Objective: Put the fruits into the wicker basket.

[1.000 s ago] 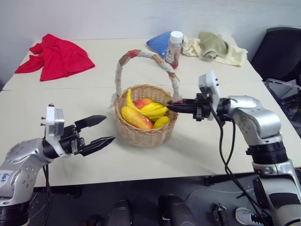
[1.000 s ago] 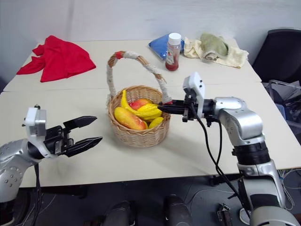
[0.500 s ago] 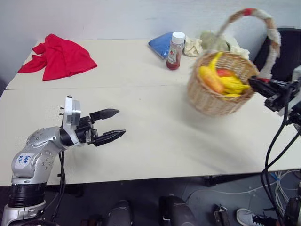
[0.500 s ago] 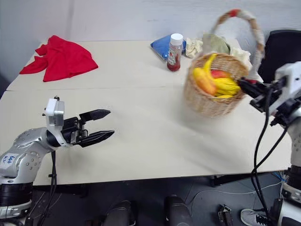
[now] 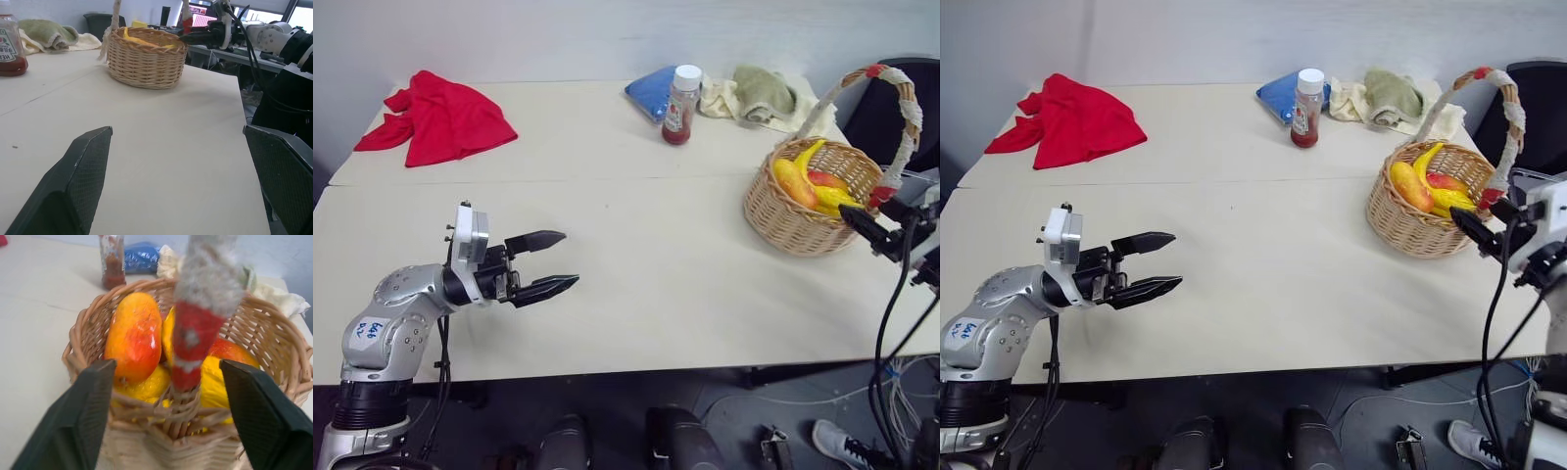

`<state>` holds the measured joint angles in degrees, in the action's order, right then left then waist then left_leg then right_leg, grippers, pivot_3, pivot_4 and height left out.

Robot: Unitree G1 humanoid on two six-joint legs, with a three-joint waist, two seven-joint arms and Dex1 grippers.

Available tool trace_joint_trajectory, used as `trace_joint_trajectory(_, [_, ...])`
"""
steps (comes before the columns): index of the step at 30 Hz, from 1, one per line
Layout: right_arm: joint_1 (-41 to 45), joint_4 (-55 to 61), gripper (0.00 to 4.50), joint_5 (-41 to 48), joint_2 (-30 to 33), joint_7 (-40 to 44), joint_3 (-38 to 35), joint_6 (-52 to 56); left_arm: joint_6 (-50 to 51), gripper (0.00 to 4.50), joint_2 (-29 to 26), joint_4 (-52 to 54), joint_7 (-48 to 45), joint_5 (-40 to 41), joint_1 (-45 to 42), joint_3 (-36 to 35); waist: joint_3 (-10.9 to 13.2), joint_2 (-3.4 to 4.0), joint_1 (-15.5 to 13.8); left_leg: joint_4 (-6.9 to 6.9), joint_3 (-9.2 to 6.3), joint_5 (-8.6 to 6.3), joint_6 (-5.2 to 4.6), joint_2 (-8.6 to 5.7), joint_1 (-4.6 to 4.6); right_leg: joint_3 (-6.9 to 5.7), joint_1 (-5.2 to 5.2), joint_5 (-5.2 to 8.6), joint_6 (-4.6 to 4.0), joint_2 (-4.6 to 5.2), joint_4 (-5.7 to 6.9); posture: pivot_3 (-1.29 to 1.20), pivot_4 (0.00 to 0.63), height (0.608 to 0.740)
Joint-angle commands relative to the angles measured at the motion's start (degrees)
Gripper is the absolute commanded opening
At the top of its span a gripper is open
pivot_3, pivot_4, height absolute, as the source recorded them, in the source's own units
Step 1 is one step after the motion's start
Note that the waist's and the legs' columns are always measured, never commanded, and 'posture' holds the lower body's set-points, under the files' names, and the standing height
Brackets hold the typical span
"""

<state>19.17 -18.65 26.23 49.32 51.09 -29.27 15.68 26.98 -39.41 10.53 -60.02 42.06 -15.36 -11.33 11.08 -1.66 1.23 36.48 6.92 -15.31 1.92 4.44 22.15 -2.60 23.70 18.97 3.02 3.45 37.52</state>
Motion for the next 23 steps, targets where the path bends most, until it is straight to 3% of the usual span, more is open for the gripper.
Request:
trace_joint_trajectory(1, [-4.90,4.08,4.48,2.06,5.22,3.62,-6.44,0.46,0.10,4.50,-1.82,1.49,0.25,-0.60,0.24,-1.58,0.00,0.01,-0.07,0.00,-0.01,0.00,-0.02,-0.03,0.00,0.00,-0.01,-0.01,0.01,0.01,0.00,0.00,0.150,0.740])
trace_joint_trajectory(6, [-15.75,9.88,4.48,-0.81,7.29,10.23,-6.93,-6.54,-2.55,4.50,-4.16,1.62,-0.72,-3.14,3.78,-3.39,0.00,0.00,0.52,0.01,-0.02,-0.06,-0.11,-0.09,-0.11,0.00,-0.15,-0.02,0.04,-0.01,-0.08,0.00,0.150,0.740])
trace_joint_trajectory(12, [-24.56,23.66,4.48,-3.31,-0.43,14.34,3.01,-18.23,-10.47,4.50,-6.80,0.41,-2.44,-9.76,10.54,-4.83,0.00,0.00,1.15,-0.21,0.04,-0.08,0.04,0.07,-0.33,0.09,-0.19,-0.01,0.02,-0.22,-0.07,0.00,0.150,0.740])
trace_joint_trajectory(18, [-16.82,22.78,4.48,-8.93,-10.75,12.86,19.79,-25.57,-19.89,4.50,-4.49,-1.42,0.86,-17.94,13.79,-3.21,0.00,-0.01,1.05,-0.26,0.09,-0.13,-0.02,0.12,-0.50,0.17,-0.29,-0.02,0.00,-0.15,-0.06,0.00,0.150,0.740])
trace_joint_trajectory(23, [-9.16,14.96,4.48,-11.59,-15.00,10.87,24.52,-30.01,-23.01,4.50,-3.31,-1.84,2.39,-20.15,15.14,-3.07,0.01,-0.02,0.68,-0.26,0.20,-0.13,-0.01,0.11,-0.49,0.24,-0.23,0.00,-0.03,-0.11,-0.03,0.00,0.150,0.740])
